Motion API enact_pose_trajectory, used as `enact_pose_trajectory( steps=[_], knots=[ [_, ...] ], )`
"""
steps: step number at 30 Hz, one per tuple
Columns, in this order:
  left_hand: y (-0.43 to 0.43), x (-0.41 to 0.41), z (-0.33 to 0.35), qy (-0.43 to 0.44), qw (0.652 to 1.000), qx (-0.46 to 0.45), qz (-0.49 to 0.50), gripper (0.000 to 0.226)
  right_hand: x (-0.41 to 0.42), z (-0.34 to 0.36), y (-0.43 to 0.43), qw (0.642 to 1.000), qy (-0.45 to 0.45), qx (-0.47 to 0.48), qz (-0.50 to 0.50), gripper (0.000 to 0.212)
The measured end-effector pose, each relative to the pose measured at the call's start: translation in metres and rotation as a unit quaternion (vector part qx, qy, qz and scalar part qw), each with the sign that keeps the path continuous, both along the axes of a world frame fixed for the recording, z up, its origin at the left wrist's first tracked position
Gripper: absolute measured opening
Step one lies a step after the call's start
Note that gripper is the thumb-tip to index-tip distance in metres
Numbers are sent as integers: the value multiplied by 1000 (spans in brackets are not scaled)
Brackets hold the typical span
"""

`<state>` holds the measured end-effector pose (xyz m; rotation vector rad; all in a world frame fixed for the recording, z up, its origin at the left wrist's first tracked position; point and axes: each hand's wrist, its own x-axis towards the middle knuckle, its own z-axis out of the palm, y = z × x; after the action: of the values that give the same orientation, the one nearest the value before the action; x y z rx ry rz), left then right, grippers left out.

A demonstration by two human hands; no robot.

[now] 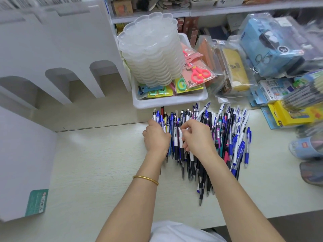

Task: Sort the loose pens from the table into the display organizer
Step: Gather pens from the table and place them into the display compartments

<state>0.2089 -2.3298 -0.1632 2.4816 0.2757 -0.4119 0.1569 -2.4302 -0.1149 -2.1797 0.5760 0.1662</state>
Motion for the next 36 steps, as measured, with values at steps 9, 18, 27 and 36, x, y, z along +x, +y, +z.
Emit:
enact_pose_trajectory(
  steps=[9,18,27,36],
  knots=[
    [-5,-6,2,-2,1000,-15,2,47,0,-4,0,1000,-8,-4,-5,17],
    [-2,-10,5,10,1000,-16,8,48,-1,-2,1,1000,-2,-8,2,17],
    [-1,-20,2,12,998,-56,29,63,-3,-2,0,1000,-7,-14,2,16],
    [17,-27,5,34,994,-74,71,41,-9,1,2,1000,-8,-19,16,16]
  ],
)
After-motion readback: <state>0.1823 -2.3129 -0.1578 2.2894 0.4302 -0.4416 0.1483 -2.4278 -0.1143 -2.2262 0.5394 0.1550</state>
